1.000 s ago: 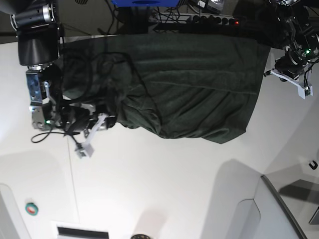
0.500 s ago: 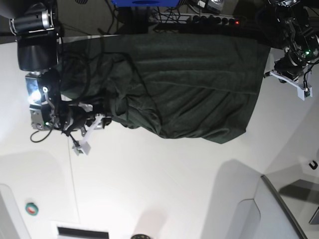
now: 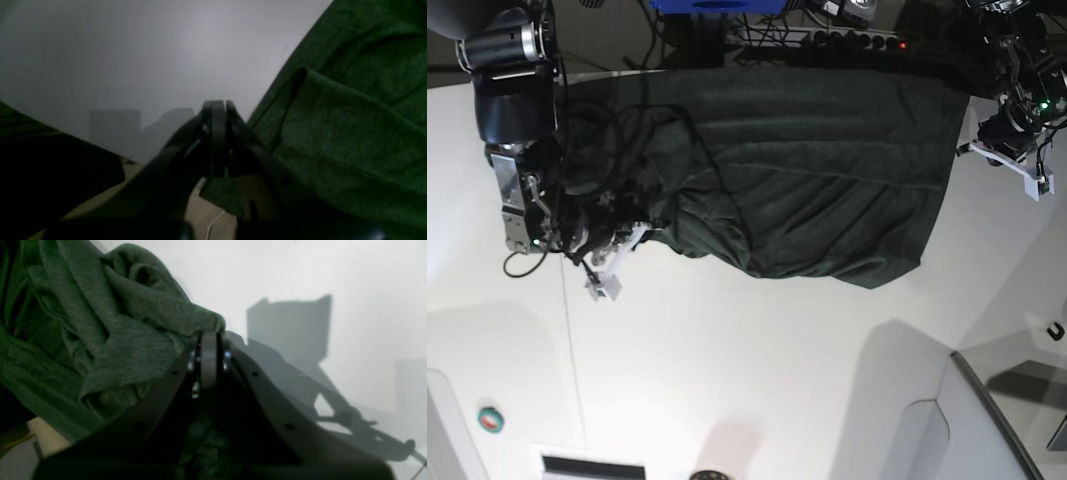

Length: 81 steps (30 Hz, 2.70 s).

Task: Layout the t-shirt on the table in an organized manner, then fold the t-shirt properly
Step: 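Pull the grasped fabric outward with the right gripper to spread the shirt, then drag the shirt corner with the right gripper away from the left gripper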

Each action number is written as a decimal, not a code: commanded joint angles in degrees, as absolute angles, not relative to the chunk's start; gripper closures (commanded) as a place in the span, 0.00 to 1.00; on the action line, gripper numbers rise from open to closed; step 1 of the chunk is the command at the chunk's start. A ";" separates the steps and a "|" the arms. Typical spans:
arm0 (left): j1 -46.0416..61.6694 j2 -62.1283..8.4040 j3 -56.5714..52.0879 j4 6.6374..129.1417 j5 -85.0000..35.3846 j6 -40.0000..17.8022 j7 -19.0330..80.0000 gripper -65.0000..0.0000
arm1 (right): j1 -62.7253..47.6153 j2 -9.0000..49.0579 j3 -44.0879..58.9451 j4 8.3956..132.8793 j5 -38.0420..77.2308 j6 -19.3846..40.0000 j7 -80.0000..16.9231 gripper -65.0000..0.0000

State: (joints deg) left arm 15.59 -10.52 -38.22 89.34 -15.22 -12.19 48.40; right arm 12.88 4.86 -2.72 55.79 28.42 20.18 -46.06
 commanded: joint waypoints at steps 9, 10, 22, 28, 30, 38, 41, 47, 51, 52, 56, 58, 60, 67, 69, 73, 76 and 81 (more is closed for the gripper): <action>15.52 -11.38 -38.64 90.15 -15.43 -12.26 47.43 1.00 | 9.63 5.58 -1.36 77.76 29.05 20.18 -49.63 1.00; 15.52 -11.38 -38.64 90.15 -15.43 -12.26 47.43 1.00 | 9.54 5.58 -0.48 79.08 29.05 20.18 -50.42 1.00; 15.34 -11.38 -38.64 90.15 -15.43 -12.26 47.43 1.00 | 12.18 7.69 9.45 82.15 28.97 20.18 -50.51 1.00; 15.34 -11.38 -38.64 90.15 -15.43 -12.26 47.43 1.00 | 14.64 8.66 12.88 81.89 28.97 20.18 -46.37 1.00; 15.34 -11.38 -38.73 90.15 -15.43 -12.26 47.43 1.00 | 14.81 8.66 12.97 81.98 28.97 20.18 -44.70 1.00; 15.43 -11.47 -38.73 90.15 -15.43 -12.26 47.43 1.00 | 14.99 8.57 12.44 80.75 28.97 20.18 -32.57 0.99; 15.43 -11.47 -38.73 90.15 -15.43 -12.26 47.43 1.00 | 17.01 8.66 12.26 78.29 28.88 20.18 -32.84 0.97; 15.34 -11.47 -38.73 90.15 -15.43 -12.26 47.43 1.00 | 18.86 9.10 6.64 74.15 28.88 20.18 -32.84 0.44; 15.52 -11.47 -38.73 90.24 -15.43 -12.26 47.43 1.00 | 17.80 10.59 4.09 74.42 28.88 20.09 -32.92 0.47; 15.60 -11.47 -38.73 90.24 -15.43 -12.26 47.43 1.00 | 17.19 10.77 4.53 74.42 28.97 20.00 -32.92 0.51; 15.60 -11.47 -38.73 90.24 -15.43 -12.26 47.43 1.00 | 14.46 10.51 8.84 73.89 28.97 12.35 -36.53 0.61; 15.52 -11.47 -38.73 90.24 -15.43 -12.26 47.43 1.00 | 13.85 10.15 8.84 71.87 28.97 9.80 -36.44 0.67; 15.34 -11.47 -38.73 90.24 -15.43 -12.26 47.43 1.00 | 14.02 10.15 8.75 69.05 28.97 9.80 -36.44 0.82; 15.25 -11.47 -38.73 90.33 -15.43 -12.26 47.43 1.00 | 17.19 10.33 1.54 58.24 28.97 15.60 -38.90 0.97; 15.25 -11.47 -38.73 90.33 -15.43 -12.26 47.43 1.00 | 17.01 9.98 -0.75 58.15 28.97 15.69 -38.99 0.99; 15.34 -11.47 -38.73 90.33 -15.43 -12.26 47.43 1.00 | 17.10 9.89 -4.18 56.84 28.97 15.69 -38.90 0.99; 15.34 -11.47 -38.73 90.33 -15.43 -12.26 47.43 1.00 | 19.21 9.89 -4.35 51.91 28.97 15.60 -38.73 0.99; 15.25 -11.47 -38.81 90.33 -15.43 -12.26 47.43 1.00 | 24.66 10.15 -4.88 38.81 28.97 15.60 -30.11 0.98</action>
